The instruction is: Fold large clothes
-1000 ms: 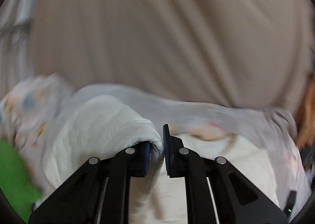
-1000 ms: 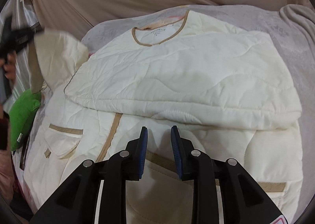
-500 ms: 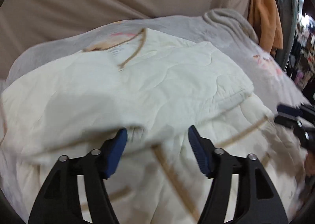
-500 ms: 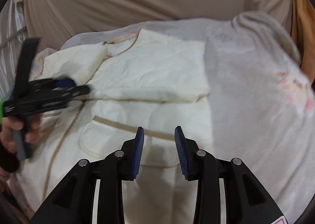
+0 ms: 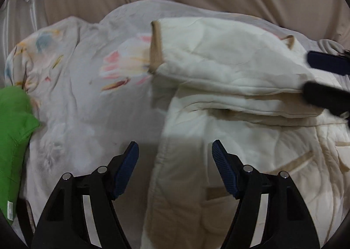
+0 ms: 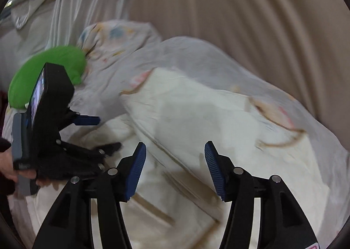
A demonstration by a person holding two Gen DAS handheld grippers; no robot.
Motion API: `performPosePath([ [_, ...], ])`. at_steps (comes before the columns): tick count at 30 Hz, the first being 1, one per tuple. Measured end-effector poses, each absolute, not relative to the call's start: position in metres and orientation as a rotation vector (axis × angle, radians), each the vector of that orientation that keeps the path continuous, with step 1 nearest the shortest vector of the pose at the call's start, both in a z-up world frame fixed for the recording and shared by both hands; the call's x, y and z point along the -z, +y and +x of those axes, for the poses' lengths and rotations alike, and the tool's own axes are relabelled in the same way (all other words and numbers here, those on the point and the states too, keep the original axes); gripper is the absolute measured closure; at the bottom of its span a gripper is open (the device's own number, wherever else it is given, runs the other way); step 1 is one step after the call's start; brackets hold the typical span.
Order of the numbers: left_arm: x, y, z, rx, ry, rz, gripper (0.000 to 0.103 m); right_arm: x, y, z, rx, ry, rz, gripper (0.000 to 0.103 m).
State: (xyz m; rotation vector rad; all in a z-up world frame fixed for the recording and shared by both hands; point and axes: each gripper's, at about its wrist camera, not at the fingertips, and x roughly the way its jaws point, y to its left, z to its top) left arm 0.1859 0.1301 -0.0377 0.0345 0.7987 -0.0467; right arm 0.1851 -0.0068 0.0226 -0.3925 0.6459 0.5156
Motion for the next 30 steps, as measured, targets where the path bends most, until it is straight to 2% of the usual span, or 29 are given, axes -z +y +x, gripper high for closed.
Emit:
performPosePath([
  [3, 0.048, 0.142, 0.191, 0.052, 0.821, -0.017, 0.034, 0.0, 0.029, 0.208, -0.516, 0.701, -0.447, 0.049],
  [5, 0.054, 0.146, 0.192, 0.065, 0.83, -0.042, 0.034, 0.012, 0.04, 0.223, -0.497, 0.721, -0.449, 0.055],
  [6, 0.055, 0.147, 0.194, 0.068, 0.831, -0.045, 0.034, 0.012, 0.039, 0.23, -0.513, 0.737, -0.404, 0.074],
  [7, 0.056, 0.148, 0.193, 0.073, 0.83, -0.049, 0.034, 0.008, 0.03, 0.233, -0.545, 0.753, -0.337, 0.087],
  [9, 0.057, 0.148, 0.192, 0.079, 0.828, -0.053, 0.034, -0.007, 0.012, 0.234, -0.572, 0.742, -0.188, 0.097],
  [13, 0.059, 0.15, 0.192, 0.091, 0.826, -0.062, 0.034, -0.05, -0.082, 0.215, -0.534, 0.625, 0.167, 0.097],
  [17, 0.054, 0.15, 0.189, 0.102, 0.815, -0.071, 0.036, -0.048, -0.201, 0.175, -0.321, 0.561, 0.407, 0.097],
  [19, 0.046, 0.148, 0.183, 0.122, 0.79, -0.077, 0.036, -0.033, -0.24, 0.158, -0.197, 0.586, 0.389, 0.087],
  [21, 0.03, 0.144, 0.179, 0.196, 0.769, -0.114, 0.034, -0.014, -0.268, 0.146, -0.103, 0.619, 0.383, 0.084],
  [22, 0.022, 0.141, 0.18, 0.24, 0.768, -0.144, 0.03, -0.005, -0.281, 0.141, -0.08, 0.648, 0.397, 0.079],
  [23, 0.014, 0.136, 0.182, 0.294, 0.772, -0.185, 0.02, 0.005, -0.291, 0.135, -0.07, 0.674, 0.42, 0.077],
  [24, 0.009, 0.131, 0.183, 0.334, 0.776, -0.218, 0.014, 0.012, -0.301, 0.129, -0.07, 0.69, 0.45, 0.071],
  [30, 0.018, 0.109, 0.223, 0.362, 0.861, -0.313, 0.014, 0.02, -0.324, 0.119, -0.076, 0.661, 0.545, 0.041],
])
